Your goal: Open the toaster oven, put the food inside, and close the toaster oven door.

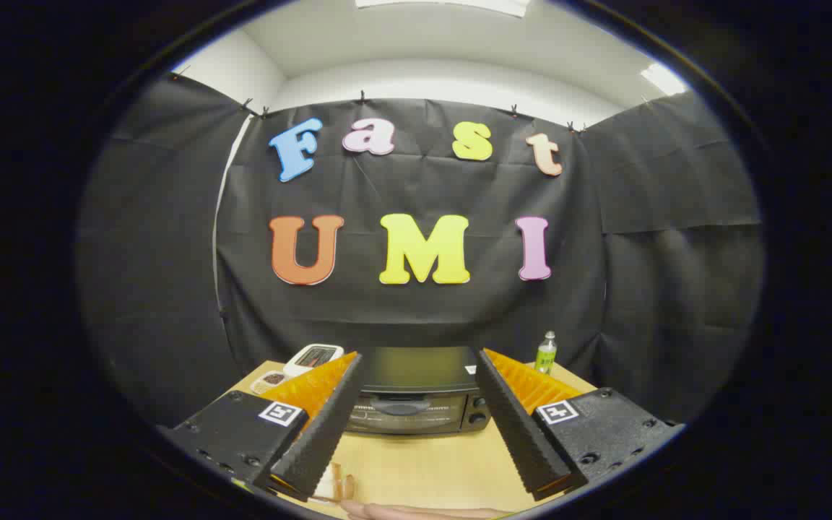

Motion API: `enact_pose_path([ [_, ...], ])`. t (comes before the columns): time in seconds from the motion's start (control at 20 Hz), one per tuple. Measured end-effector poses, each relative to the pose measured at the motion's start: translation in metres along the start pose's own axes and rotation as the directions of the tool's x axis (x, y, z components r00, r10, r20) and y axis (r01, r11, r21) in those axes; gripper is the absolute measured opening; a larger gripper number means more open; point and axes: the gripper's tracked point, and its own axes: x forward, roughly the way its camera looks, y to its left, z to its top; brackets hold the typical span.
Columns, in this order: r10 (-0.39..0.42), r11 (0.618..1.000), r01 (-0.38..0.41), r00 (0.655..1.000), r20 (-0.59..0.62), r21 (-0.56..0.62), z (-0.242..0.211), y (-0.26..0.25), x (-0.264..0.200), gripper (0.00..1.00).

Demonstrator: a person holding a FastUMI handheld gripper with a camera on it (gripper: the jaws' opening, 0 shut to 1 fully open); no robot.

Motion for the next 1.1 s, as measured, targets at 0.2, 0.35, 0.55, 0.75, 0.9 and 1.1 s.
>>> enact_pose_path([
  [0.2,-0.007,1.000,0.007,1.000,-0.006,0.002,-0.003,-0.003,0.005,1.00],
  [0.35,-0.007,1.000,0.007,1.000,-0.006,-0.003,-0.006,-0.002,0.010,1.00],
  [0.55,0.006,1.000,-0.007,1.000,-0.010,-0.017,-0.014,0.003,0.022,1.00],
  [0.75,0.012,1.000,-0.012,1.000,0.003,-0.009,-0.018,0.005,0.039,1.00],
  [0.9,0.012,1.000,-0.012,1.000,0.025,-0.015,-0.019,0.009,0.070,1.00],
  [1.1,0.030,1.000,-0.030,0.998,-0.058,0.006,-0.057,0.021,0.129,1.00],
])
